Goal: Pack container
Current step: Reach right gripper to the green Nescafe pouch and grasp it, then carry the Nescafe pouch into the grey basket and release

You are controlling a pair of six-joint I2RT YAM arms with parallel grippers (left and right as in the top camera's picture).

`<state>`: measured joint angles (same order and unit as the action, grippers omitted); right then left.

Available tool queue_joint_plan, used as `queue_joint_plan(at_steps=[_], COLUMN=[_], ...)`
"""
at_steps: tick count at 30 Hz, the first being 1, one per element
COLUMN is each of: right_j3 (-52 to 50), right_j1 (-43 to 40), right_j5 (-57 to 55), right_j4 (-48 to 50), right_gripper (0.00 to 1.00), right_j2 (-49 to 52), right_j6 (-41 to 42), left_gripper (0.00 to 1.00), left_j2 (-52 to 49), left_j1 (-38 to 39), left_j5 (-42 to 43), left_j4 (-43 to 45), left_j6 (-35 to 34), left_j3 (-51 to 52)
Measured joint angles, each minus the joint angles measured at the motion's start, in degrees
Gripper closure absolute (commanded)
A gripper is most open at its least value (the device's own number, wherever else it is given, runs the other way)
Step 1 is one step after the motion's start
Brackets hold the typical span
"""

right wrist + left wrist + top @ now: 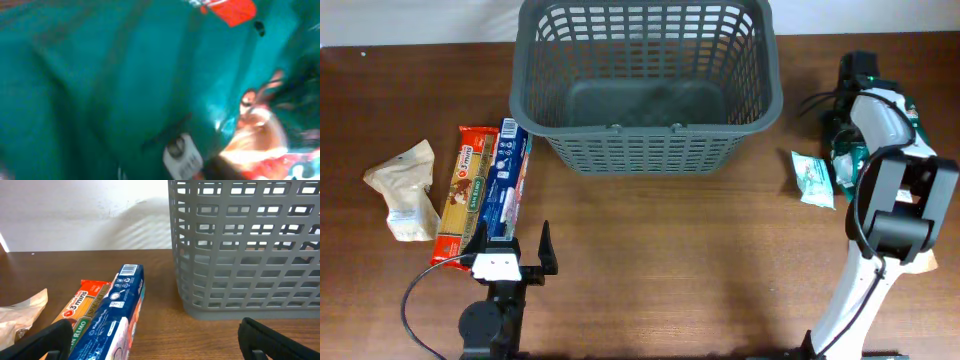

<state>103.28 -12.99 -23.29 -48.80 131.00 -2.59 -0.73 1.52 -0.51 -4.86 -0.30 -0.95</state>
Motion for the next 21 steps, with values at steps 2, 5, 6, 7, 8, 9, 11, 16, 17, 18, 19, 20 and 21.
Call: queue_joint_plan(at_steps=[2,5,6,7,8,9,11,16,17,18,19,20,21], right_j3=[0.9,1.8,2.1,2.4,2.7,3.2,5.5,16.5,19.5,24.5,28.7,32.4,36.7], right_j1=[0.0,0.2,0.2,0.2,0.2,0.2,0.1,-0.2,-0.2,-0.2,0.0,0.2,0.4], right_j5=[-0.3,-1.0,-0.9,-0.9,-0.9,-0.8,0.1,4.0,4.8,5.8,6.3,6.6,6.8], right_j4=[-0.8,-2.2,-2.7,-3.6,-4.7,-6.2,-10.6,-22.3,-24.2,-26.4,-28.0,-29.3,-30.6], right_gripper=[0.97,0.97,0.96,0.96,0.96,0.97,0.96,0.96,0.96,0.96,0.97,0.96,0.96], right_j2=[0.4,0.9,1.0,1.0,1.0,1.0,1.2,1.4,1.4,1.4,1.4,1.4,1.2], right_j6=[1.4,3.3,3.6,3.9,4.2,4.4,5.1,5.8,5.8,5.9,5.9,5.8,5.8], left_gripper=[0.01,0.01,0.01,0.01,0.01,0.01,0.01,0.01,0.01,0.01,0.01,0.01,0.01], left_j2=[0.0,0.0,0.0,0.0,0.0,0.0,0.0,0.0,0.0,0.0,0.0,0.0,0.0], left_j1=[0.0,0.0,0.0,0.0,0.0,0.0,0.0,0.0,0.0,0.0,0.0,0.0,0.0], left_j5=[0.0,0.0,0.0,0.0,0.0,0.0,0.0,0.0,0.0,0.0,0.1,0.1,0.1], left_j4=[0.0,0.0,0.0,0.0,0.0,0.0,0.0,0.0,0.0,0.0,0.0,0.0,0.0], left_j6=[0.0,0.0,0.0,0.0,0.0,0.0,0.0,0.0,0.0,0.0,0.0,0.0,0.0], left_j3=[0.0,0.0,0.0,0.0,0.0,0.0,0.0,0.0,0.0,0.0,0.0,0.0,0.0])
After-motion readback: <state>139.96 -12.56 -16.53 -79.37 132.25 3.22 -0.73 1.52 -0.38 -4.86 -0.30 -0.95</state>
